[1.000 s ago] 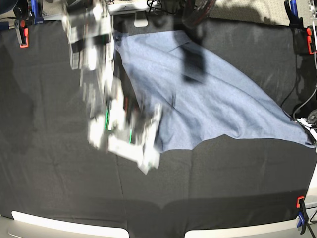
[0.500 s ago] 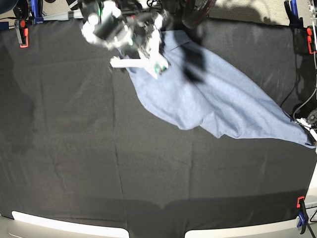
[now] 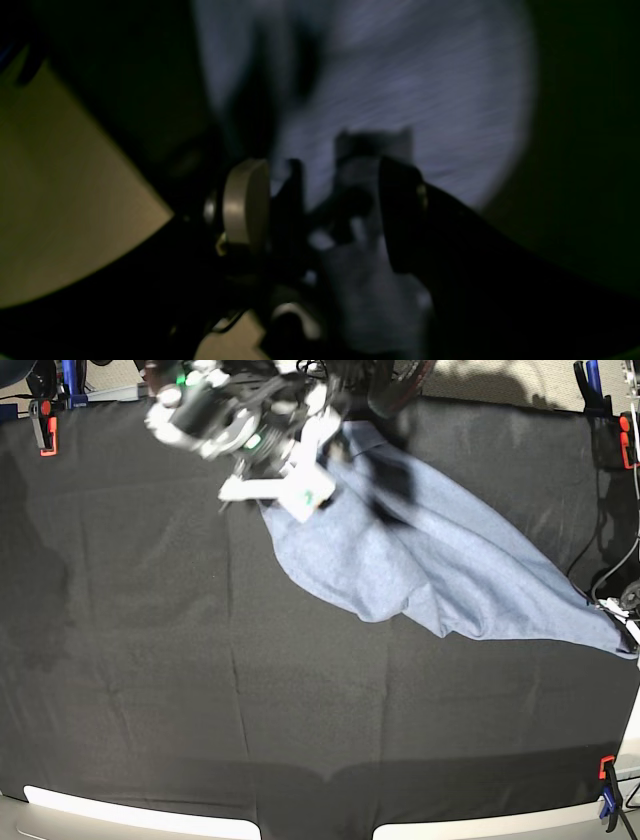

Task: Layout the t-shirt on the table in an organized manner, then fold the t-shirt properly

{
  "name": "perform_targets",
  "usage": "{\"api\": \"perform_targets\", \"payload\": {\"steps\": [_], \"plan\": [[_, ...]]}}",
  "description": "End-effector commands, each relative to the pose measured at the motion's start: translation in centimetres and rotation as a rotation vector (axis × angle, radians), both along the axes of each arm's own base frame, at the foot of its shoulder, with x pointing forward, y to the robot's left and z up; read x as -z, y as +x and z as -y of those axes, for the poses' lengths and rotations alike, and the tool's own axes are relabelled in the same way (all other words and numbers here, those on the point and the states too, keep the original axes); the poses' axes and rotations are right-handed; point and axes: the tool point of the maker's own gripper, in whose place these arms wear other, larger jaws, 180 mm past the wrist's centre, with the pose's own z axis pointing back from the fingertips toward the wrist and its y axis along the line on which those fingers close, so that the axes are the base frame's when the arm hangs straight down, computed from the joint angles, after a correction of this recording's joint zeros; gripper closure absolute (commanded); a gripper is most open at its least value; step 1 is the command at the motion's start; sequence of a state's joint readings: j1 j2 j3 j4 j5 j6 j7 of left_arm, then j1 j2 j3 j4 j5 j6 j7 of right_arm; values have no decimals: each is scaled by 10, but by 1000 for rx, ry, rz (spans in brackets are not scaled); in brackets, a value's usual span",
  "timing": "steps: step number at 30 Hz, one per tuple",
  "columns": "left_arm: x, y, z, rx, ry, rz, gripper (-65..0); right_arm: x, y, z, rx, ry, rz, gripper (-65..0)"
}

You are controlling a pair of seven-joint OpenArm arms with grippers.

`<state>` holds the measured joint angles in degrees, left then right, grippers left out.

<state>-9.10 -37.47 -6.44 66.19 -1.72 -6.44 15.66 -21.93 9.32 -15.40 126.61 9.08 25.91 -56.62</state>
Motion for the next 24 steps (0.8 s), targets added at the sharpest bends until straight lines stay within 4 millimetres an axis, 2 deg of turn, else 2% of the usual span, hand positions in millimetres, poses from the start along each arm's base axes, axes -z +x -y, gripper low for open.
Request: {"api": "perform_targets", "payload": {"steps": [1, 4, 7, 10, 12, 16, 20, 24], "plan": [[-25, 9, -10, -4, 29, 62, 0, -14, 17, 8, 59, 26, 56, -338], [-25, 9, -10, -4, 29, 62, 0, -27, 46, 40, 194, 58, 104, -338], [-25, 9, -10, -4, 30, 63, 0, -27, 67, 69, 309, 132, 86, -338], [-25, 9, -10, -4, 30, 62, 0, -10, 81, 91, 396, 215, 11, -338], [-25, 9, -10, -4, 30, 63, 0, 10, 87, 100, 422, 247, -65, -338], [-25, 9, -10, -4, 29, 62, 0, 47, 99, 100, 419, 294, -212, -338], [-25, 9, -10, -4, 29, 62, 0, 50, 120, 89, 401, 379, -265, -336], [-26, 9, -10, -3, 29, 63, 0, 52, 132, 76, 378, 445, -298, -335]]}}
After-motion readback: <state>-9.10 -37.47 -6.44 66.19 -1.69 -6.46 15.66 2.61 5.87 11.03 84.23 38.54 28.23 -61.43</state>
